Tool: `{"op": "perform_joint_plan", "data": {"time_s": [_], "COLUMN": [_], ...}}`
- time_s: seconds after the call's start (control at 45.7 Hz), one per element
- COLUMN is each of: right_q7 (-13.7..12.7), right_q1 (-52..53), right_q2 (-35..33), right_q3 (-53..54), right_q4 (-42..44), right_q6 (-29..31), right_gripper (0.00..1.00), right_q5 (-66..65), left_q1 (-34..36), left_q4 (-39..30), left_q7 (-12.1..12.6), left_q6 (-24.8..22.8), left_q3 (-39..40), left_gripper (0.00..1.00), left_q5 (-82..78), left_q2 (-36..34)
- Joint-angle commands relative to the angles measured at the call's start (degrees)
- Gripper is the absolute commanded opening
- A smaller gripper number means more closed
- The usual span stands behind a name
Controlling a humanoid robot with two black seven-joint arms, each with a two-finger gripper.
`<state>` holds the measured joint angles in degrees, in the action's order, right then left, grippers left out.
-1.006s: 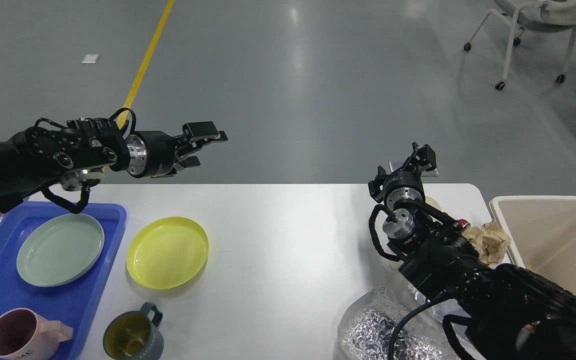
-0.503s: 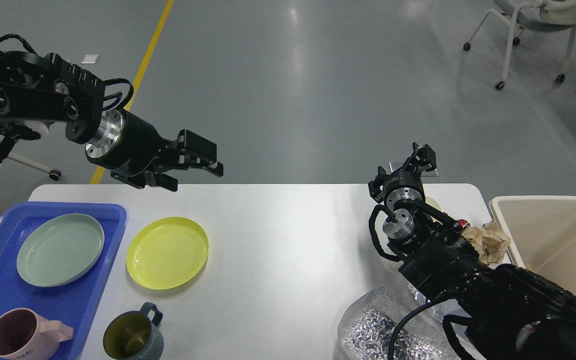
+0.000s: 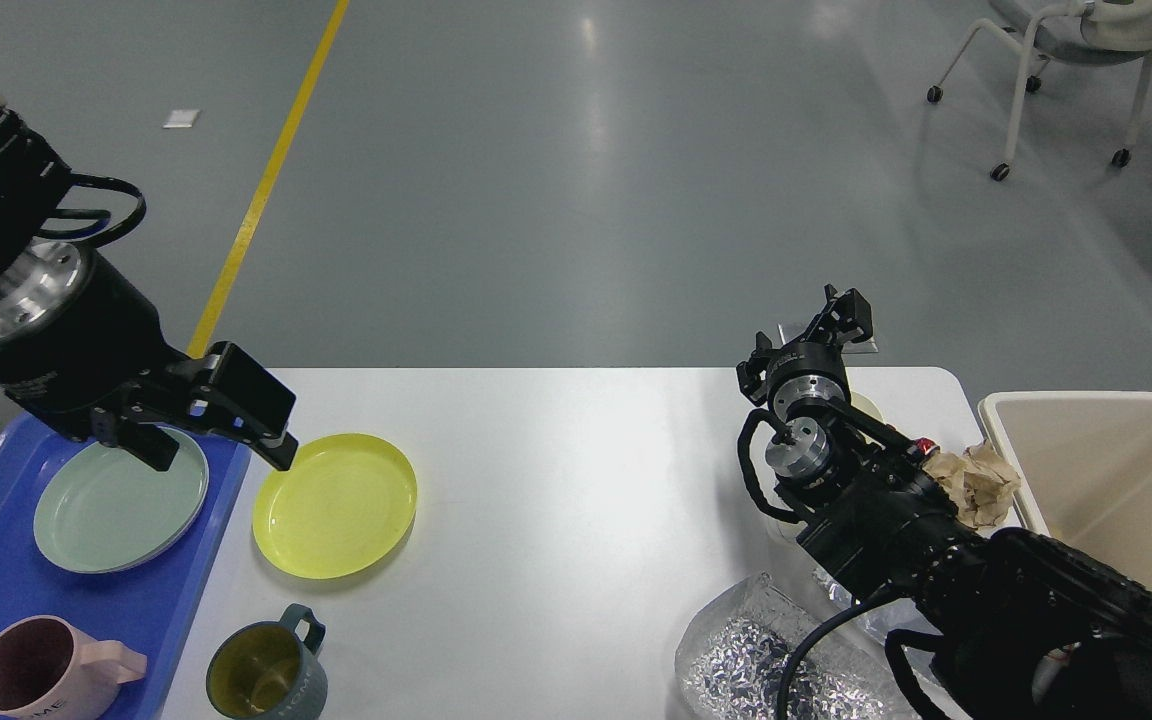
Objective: Tidy desktop
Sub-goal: 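Lower the left gripper onto the teal mug and grasp it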
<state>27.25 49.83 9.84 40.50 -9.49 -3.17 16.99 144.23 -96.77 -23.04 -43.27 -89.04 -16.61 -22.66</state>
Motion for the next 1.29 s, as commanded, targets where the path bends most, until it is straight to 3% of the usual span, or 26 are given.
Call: {"op": "perform_joint_plan", "data": {"time_s": [0.0, 0.175, 0.394, 0.897, 1.269], "right_q7": [0.0, 0.0, 0.0, 0.0, 0.0], "right_q1": [0.0, 0.0, 0.0, 0.0, 0.0], "right_q2": [0.0, 0.0, 0.0, 0.0, 0.0], "right_q3": [0.02, 0.02, 0.02, 0.02, 0.02], "right_q4": [0.0, 0.0, 0.0, 0.0, 0.0], "right_q6": [0.0, 0.0, 0.0, 0.0, 0.0], "right_gripper": [1.0, 1.0, 1.0, 1.0, 1.0], "right_q5": [-0.02, 0.06, -0.02, -0.02, -0.02], "left_q1": [0.27, -9.83, -22.67, -41.21, -53.79], "left_q4": [-0.08, -0.08, 0.44, 6.59, 12.4], "left_q7": [0.01, 0.19, 0.36, 0.36, 0.63], "left_q6": [-0.76, 2.92, 15.22, 29.2, 44.76], "left_q3": [-0.96, -0.61, -0.43, -0.87, -0.08], "left_gripper": [1.0, 1.0, 1.0, 1.0, 0.98], "left_q5": [-4.13, -6.68, -9.84, -13.45, -12.31], "left_q2": [-2.12, -2.92, -2.3, -1.07, 1.39]}}
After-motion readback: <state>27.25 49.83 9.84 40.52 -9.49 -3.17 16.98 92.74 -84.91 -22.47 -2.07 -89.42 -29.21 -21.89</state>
